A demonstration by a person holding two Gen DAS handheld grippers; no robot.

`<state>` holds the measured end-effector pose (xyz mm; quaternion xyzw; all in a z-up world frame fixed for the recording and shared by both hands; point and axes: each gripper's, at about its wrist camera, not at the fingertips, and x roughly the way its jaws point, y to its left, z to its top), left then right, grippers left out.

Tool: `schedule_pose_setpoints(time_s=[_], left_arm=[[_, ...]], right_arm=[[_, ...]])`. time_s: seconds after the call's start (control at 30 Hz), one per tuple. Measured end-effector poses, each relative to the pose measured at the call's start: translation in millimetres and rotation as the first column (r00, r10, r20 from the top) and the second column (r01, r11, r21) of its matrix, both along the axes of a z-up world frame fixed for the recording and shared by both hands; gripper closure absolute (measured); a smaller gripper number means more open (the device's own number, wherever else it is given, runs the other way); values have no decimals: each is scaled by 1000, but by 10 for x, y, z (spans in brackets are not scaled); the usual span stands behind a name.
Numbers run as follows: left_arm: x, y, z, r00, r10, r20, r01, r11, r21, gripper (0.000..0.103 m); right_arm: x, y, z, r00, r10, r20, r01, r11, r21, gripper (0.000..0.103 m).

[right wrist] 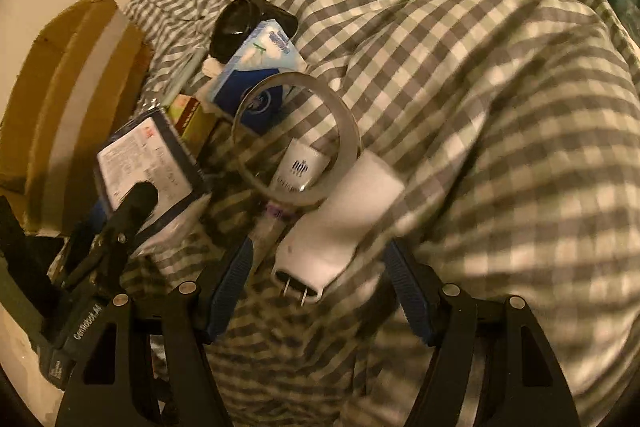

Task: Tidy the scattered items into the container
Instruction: 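Grasp black snack packet with left gripper while right grasps white hair dryer, then lower the packet and hair dryer into the cardboard box and release both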

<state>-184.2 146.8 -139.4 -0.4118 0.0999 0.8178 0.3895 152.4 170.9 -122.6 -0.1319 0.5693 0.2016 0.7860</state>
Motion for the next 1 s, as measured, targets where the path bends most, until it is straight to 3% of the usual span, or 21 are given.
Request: schedule_pose_setpoints(time_s=[0.03,0.13,0.17,0.23,0.33,0.43,0.5,0.73,0.87,1.0], left_arm=[[-17,26,-15,1000,-5,2,5,1000,-2,30],[-59,101,-80,998,-48,30,48,999,-13,80],[-60,100,-100,996,-68,51,69,998,-14,86],[-46,52,-89,997,-62,55,62,998,1,90],[30,-8,-15,996,-76,34,76,997,-1,93],[138,-74,115,995,-97,4,97,995,12,94],[215,-133,214,993,-114,-10,115,993,23,94],[489,-388,620,987,-146,-69,149,988,50,95],[593,-592,910,980,-158,-119,168,983,79,95],[586,-786,1175,974,-155,-165,174,979,111,95]], right_arm=[[33,25,-36,1000,1,-3,-1,1000,-9,35],[117,90,-170,1000,0,-2,0,999,-52,35],[125,117,-213,1000,3,3,-3,997,-79,35],[112,215,-334,999,38,17,-34,987,-158,38],[59,283,-407,996,72,44,-62,977,-206,43],[-48,289,-338,993,94,76,-77,976,-202,54],[-164,286,-233,987,110,114,-85,976,-201,56],[-694,185,291,951,126,282,-88,986,-142,57],[-922,78,570,945,101,312,-95,995,-32,57],[-1252,179,799,909,116,400,-135,991,21,57]])
